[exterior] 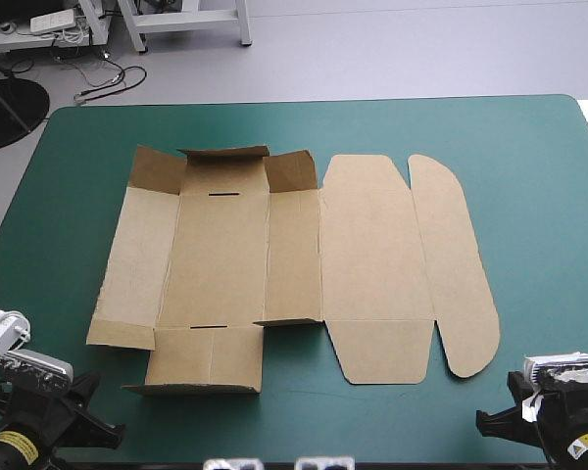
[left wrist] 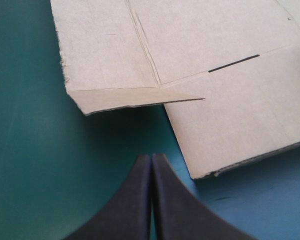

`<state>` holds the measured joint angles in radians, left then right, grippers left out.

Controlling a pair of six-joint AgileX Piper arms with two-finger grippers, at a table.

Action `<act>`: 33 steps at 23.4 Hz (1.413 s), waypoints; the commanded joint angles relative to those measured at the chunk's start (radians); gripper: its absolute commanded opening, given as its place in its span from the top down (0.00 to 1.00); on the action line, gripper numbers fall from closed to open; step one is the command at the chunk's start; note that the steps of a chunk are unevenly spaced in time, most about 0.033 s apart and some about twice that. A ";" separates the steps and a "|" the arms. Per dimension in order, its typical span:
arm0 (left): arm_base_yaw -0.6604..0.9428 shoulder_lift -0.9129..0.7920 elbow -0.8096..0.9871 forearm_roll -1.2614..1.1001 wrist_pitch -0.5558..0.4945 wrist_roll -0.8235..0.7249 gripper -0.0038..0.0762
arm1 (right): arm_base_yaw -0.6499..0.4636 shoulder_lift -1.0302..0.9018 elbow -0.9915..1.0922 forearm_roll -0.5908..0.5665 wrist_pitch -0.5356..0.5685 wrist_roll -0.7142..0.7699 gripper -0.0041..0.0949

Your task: Fold the box

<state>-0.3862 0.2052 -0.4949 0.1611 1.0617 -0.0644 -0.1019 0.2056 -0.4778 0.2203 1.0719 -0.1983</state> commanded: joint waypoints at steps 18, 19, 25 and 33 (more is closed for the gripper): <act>-0.003 0.319 -0.365 -0.023 -0.024 0.132 0.96 | 0.002 0.016 -0.024 0.015 -0.056 -0.003 0.98; -0.003 0.372 -0.410 -0.023 -0.026 0.138 0.96 | 0.002 0.016 -0.024 0.015 -0.056 -0.003 0.98; -0.001 0.723 -0.642 0.114 -0.094 0.098 0.96 | 0.002 0.016 -0.024 0.015 -0.056 -0.003 0.98; 0.265 1.024 -0.900 0.095 -0.108 0.055 0.93 | 0.002 0.016 -0.024 0.014 -0.056 -0.003 0.98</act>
<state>-0.2327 1.2103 -1.3179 0.3251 1.0007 -0.0361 -0.1019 0.2056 -0.4778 0.2203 1.0719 -0.1980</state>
